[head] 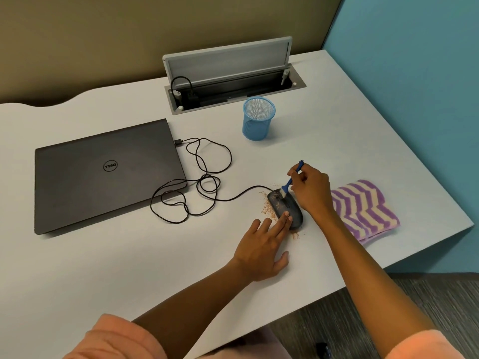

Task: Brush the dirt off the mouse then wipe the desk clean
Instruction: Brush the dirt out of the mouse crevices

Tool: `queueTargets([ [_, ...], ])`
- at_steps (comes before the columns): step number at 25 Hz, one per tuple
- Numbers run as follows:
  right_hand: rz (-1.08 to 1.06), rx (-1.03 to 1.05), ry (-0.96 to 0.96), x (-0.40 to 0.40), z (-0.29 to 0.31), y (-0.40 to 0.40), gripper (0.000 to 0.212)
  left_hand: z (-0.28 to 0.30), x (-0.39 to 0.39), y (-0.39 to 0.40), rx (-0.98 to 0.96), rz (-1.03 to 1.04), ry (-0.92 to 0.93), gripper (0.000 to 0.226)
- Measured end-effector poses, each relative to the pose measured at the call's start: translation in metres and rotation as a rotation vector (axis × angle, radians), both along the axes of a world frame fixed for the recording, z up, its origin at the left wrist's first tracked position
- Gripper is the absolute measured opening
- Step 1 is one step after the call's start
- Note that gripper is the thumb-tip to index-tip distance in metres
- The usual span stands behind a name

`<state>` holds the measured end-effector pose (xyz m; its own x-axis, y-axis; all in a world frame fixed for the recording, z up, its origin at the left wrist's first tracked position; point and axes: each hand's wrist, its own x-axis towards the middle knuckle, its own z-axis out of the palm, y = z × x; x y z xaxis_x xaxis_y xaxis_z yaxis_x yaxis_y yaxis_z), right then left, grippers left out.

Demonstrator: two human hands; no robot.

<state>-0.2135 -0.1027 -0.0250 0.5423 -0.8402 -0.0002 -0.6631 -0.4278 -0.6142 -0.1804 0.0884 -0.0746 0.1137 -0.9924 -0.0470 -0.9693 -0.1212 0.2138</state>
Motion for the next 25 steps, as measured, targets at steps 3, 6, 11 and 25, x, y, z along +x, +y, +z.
queueTargets([
  [3, 0.017, 0.082, -0.057, 0.013, 0.001, 0.000, 0.026, 0.002, 0.002, 0.000, 0.015, -0.010, 0.001, 0.080],
  [6, -0.024, 0.094, -0.101, 0.011, 0.002, -0.002, 0.026, 0.004, 0.002, -0.001, 0.019, -0.013, 0.000, 0.080],
  [11, -0.004, -0.025, -0.038, -0.001, -0.002, 0.004, 0.023, 0.005, 0.000, 0.001, 0.003, -0.006, -0.001, 0.082],
  [25, -0.041, 0.111, -0.132, 0.005, 0.000, 0.003, 0.027, 0.002, 0.001, 0.001, -0.023, -0.014, 0.021, 0.083],
])
